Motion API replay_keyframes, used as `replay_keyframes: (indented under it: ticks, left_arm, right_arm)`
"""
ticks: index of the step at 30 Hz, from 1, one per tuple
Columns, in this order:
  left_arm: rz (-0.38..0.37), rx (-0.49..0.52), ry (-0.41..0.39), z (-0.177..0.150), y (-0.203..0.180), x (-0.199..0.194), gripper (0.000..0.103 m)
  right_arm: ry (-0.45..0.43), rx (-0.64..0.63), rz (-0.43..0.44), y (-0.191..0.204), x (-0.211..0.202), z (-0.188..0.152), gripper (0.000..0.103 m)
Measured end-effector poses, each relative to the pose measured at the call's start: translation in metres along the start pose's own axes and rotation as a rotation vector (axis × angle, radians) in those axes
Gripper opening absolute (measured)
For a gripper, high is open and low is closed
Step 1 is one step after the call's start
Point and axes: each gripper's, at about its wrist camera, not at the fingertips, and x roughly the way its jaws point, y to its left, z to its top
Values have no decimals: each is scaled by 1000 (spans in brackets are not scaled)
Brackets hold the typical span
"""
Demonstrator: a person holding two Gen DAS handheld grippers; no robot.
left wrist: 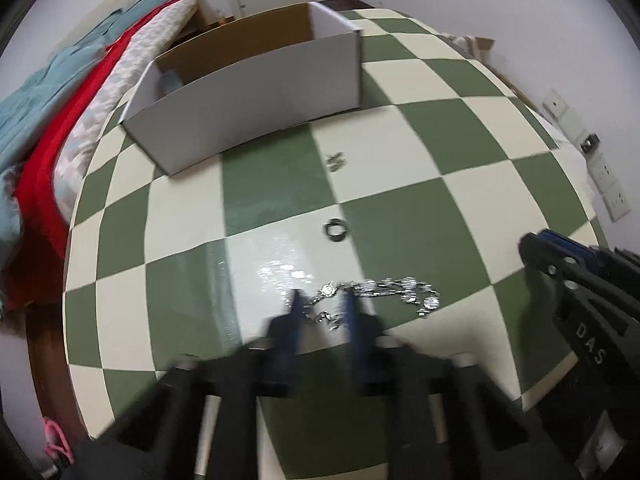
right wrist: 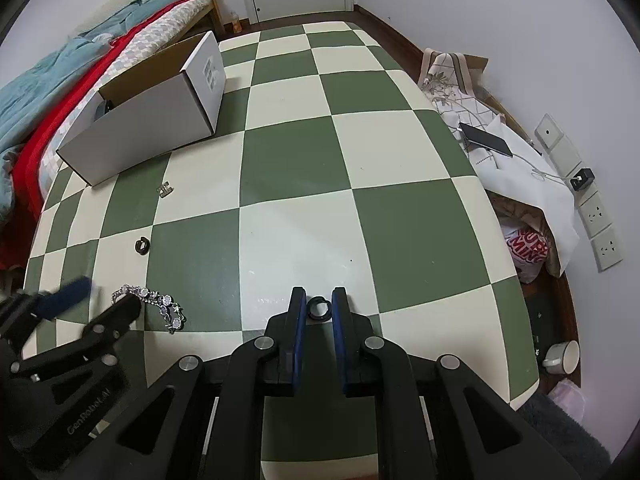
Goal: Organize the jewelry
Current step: 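Grasp the silver link bracelet with the left tool while the right tool grasps a black ring, then carry the bracelet in the left tool and ring in the right tool over the box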
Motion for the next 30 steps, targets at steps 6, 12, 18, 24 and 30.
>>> replay_keyframes:
  ticks: [6, 12, 18, 24, 30]
  left_arm:
    - [-2, -41, -19, -3, 5, -10, 3]
    - [6, -108, -76, 3, 45, -33, 0]
    - [6, -170, -104, 7, 75, -52, 0]
    - [-14, -218, -141, 15, 96, -71, 0]
    - [-42, -227, -202, 35, 108, -97, 0]
  right_arm:
    - [5, 12, 6, -2, -2, -1, 14]
    - [-27, 34, 29, -6, -16, 4, 13]
    - [-62, 52, 65, -6, -33, 15, 13]
    - [-89, 53, 102, 2, -47, 24, 13]
    - [-115, 37, 135, 12, -62, 35, 13]
